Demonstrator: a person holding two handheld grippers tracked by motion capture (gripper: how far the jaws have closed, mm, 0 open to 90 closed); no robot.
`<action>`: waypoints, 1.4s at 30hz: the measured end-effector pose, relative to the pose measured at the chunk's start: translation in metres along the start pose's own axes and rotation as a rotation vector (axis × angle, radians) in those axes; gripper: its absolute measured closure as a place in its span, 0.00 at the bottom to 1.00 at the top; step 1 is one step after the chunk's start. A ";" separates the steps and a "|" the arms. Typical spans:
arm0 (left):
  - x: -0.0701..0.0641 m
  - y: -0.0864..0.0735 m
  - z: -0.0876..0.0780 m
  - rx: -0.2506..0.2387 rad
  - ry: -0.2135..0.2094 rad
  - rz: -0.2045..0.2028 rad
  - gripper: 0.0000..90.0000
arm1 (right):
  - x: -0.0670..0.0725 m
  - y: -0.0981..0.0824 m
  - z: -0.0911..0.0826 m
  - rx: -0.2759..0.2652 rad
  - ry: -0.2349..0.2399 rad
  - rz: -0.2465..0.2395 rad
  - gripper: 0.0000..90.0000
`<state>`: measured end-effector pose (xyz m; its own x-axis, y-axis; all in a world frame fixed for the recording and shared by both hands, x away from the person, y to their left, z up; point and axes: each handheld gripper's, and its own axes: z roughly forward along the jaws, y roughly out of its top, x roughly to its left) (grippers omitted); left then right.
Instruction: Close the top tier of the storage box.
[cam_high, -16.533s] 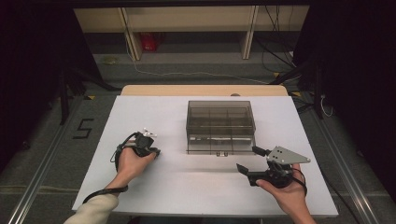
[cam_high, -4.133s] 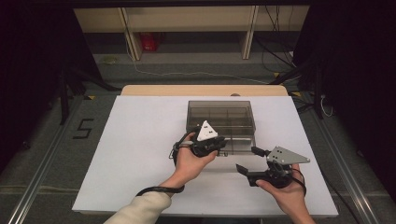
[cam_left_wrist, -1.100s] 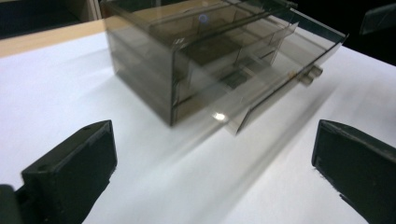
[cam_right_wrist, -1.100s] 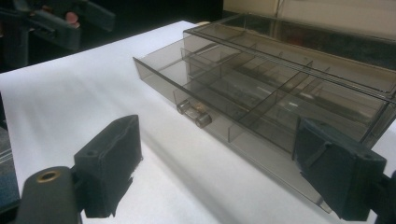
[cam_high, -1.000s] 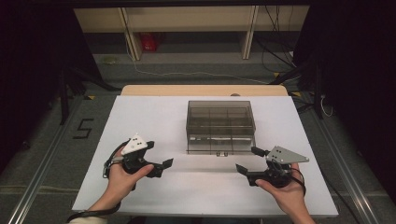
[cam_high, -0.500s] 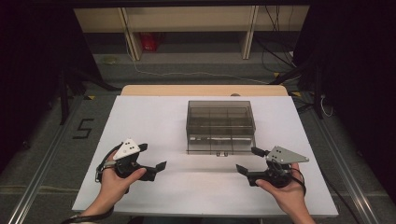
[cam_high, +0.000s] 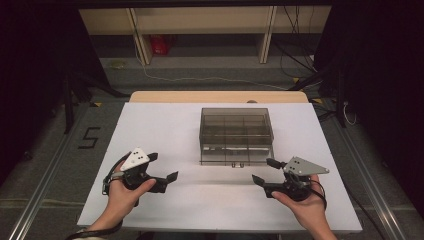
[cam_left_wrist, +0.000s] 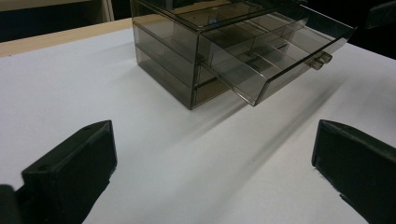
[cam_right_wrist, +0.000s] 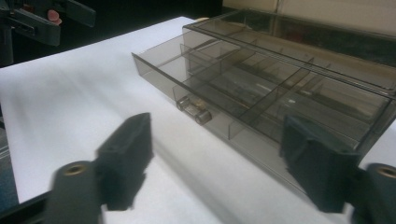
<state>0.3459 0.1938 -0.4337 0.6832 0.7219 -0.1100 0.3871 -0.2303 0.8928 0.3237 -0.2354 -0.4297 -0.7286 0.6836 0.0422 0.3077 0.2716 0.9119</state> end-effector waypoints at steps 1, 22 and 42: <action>0.000 0.000 0.000 -0.002 -0.001 0.001 0.00 | 0.000 0.000 0.000 0.002 0.003 -0.003 0.42; -0.002 0.003 0.003 0.000 0.002 0.012 0.00 | 0.012 -0.002 0.006 0.146 0.024 -0.088 1.00; -0.003 0.003 0.004 0.001 0.005 0.016 0.00 | 0.016 0.005 0.043 0.226 -0.108 -0.071 1.00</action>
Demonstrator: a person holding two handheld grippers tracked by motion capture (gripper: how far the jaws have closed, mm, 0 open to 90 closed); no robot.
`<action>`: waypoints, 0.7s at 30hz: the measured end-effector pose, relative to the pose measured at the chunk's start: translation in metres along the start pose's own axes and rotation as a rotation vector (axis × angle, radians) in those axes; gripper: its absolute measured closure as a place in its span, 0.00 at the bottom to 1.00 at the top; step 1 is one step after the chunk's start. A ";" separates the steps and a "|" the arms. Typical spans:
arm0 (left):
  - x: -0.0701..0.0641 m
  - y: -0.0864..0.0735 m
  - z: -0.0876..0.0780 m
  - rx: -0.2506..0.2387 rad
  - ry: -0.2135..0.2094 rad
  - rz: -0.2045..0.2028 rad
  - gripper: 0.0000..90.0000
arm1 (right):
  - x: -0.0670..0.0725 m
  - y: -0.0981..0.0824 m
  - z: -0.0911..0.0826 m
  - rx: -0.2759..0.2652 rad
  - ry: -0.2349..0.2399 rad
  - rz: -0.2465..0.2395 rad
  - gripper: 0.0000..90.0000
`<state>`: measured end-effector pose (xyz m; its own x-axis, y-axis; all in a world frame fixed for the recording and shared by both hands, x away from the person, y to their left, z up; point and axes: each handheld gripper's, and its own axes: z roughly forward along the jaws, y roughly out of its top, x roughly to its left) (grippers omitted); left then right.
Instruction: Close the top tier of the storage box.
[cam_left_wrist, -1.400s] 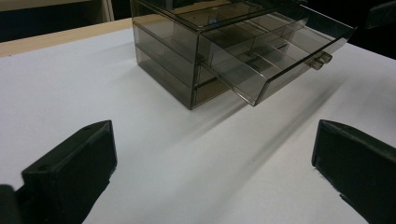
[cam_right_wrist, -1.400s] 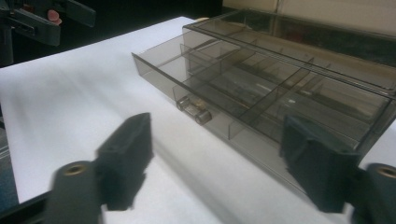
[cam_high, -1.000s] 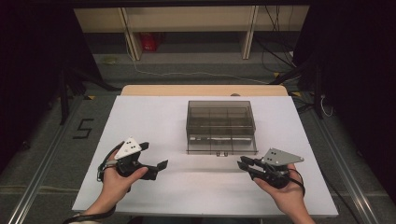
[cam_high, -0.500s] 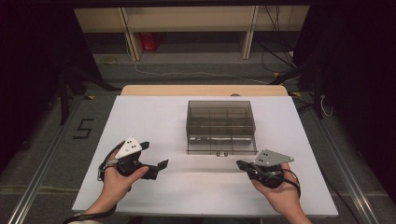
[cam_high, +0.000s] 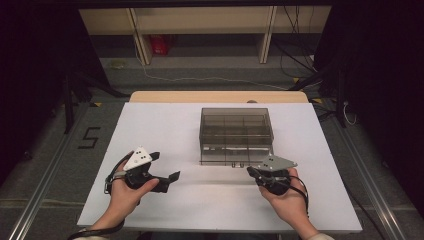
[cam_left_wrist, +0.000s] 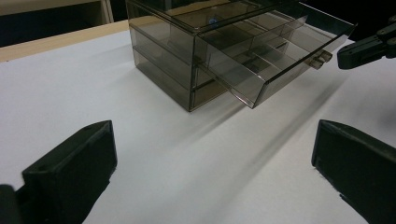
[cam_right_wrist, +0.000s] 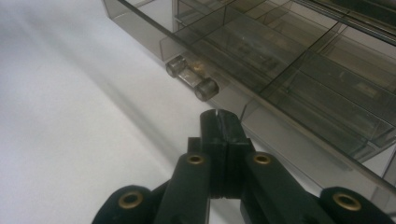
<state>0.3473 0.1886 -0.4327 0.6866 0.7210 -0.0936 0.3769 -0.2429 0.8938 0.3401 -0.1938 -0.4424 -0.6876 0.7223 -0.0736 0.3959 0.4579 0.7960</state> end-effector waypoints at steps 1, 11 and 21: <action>0.000 0.000 0.000 0.000 0.000 0.000 0.00 | 0.000 0.001 0.001 -0.003 -0.003 0.002 1.00; 0.000 0.000 0.000 0.004 -0.001 -0.001 0.00 | 0.002 0.004 0.006 -0.018 -0.034 0.014 1.00; -0.001 0.000 0.001 0.005 -0.002 0.000 0.00 | 0.004 0.007 0.010 -0.019 -0.037 0.013 1.00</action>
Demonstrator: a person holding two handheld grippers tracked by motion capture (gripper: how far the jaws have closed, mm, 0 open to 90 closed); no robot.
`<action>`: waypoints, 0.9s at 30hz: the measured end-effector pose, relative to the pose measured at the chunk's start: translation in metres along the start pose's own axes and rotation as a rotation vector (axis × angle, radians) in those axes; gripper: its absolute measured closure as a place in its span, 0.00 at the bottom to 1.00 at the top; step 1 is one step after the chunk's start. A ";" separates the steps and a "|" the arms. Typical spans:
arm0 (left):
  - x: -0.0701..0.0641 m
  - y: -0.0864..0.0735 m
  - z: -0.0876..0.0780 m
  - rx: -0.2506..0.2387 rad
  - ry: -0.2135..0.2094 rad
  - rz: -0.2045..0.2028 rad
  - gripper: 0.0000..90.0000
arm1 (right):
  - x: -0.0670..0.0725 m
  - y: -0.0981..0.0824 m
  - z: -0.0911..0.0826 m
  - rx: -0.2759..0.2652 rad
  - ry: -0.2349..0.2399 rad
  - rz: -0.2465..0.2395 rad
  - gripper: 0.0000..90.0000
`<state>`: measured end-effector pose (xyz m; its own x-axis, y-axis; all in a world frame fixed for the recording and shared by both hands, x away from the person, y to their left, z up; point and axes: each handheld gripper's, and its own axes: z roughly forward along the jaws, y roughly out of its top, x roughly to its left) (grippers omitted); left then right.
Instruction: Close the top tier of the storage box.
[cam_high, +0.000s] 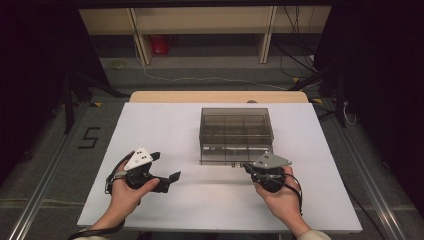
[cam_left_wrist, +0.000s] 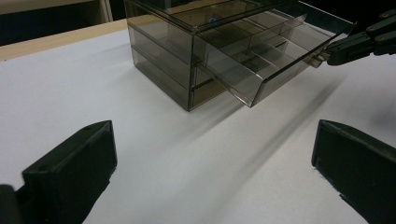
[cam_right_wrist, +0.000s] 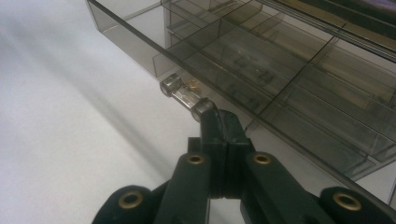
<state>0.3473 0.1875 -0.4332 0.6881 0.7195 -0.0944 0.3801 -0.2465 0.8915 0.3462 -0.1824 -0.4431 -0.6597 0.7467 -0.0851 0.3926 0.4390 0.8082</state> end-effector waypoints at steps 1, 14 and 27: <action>0.000 0.000 0.000 0.000 -0.001 -0.001 0.00 | 0.000 0.000 0.000 0.000 -0.002 0.000 1.00; 0.000 0.000 0.000 0.000 0.004 0.004 0.00 | -0.001 0.003 0.004 -0.004 -0.018 0.004 1.00; -0.001 0.000 0.001 0.001 0.001 0.004 0.00 | -0.002 0.005 0.006 -0.007 -0.025 0.008 1.00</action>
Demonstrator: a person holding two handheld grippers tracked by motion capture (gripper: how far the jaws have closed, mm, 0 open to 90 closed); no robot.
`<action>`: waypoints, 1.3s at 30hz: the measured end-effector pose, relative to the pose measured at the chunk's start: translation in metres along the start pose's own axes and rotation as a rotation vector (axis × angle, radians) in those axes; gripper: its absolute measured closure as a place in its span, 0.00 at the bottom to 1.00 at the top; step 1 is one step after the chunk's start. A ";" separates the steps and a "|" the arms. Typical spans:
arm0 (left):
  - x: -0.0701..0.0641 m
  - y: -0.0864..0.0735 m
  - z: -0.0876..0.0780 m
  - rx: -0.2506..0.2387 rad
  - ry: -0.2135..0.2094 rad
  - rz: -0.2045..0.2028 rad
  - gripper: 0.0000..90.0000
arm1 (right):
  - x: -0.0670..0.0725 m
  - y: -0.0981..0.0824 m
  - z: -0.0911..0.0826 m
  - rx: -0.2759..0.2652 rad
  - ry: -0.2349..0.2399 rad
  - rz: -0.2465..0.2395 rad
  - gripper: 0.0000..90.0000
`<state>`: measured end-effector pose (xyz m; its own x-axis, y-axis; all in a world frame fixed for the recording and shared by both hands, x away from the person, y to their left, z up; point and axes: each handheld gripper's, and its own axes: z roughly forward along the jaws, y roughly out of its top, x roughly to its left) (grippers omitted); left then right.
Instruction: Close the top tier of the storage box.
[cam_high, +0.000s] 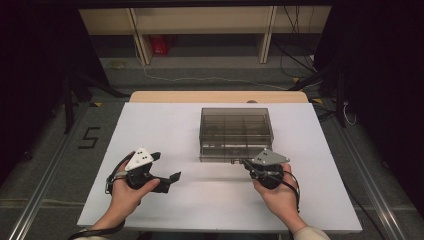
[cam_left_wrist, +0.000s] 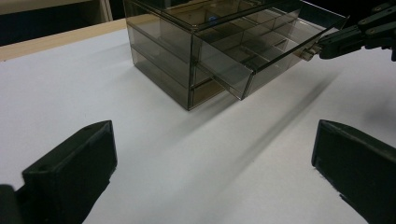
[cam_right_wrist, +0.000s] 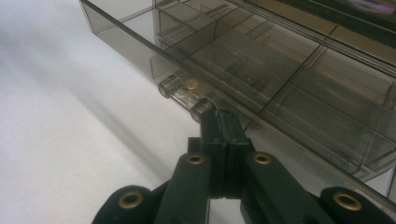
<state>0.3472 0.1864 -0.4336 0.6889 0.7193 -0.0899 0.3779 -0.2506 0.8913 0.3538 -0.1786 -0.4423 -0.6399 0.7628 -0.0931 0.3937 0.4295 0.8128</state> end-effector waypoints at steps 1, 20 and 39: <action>0.000 0.000 0.000 0.001 0.000 0.000 0.00 | 0.000 0.000 0.000 -0.001 0.000 0.001 1.00; 0.000 0.000 0.000 0.003 -0.001 0.006 0.00 | -0.003 0.004 0.006 -0.007 -0.014 0.007 1.00; 0.000 0.000 0.000 0.003 -0.002 0.004 0.00 | -0.005 0.006 0.008 -0.008 -0.019 0.016 1.00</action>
<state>0.3472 0.1860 -0.4338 0.6915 0.7171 -0.0872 0.3769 -0.2551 0.8904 0.3651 -0.1760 -0.4418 -0.6208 0.7786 -0.0914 0.3979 0.4135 0.8189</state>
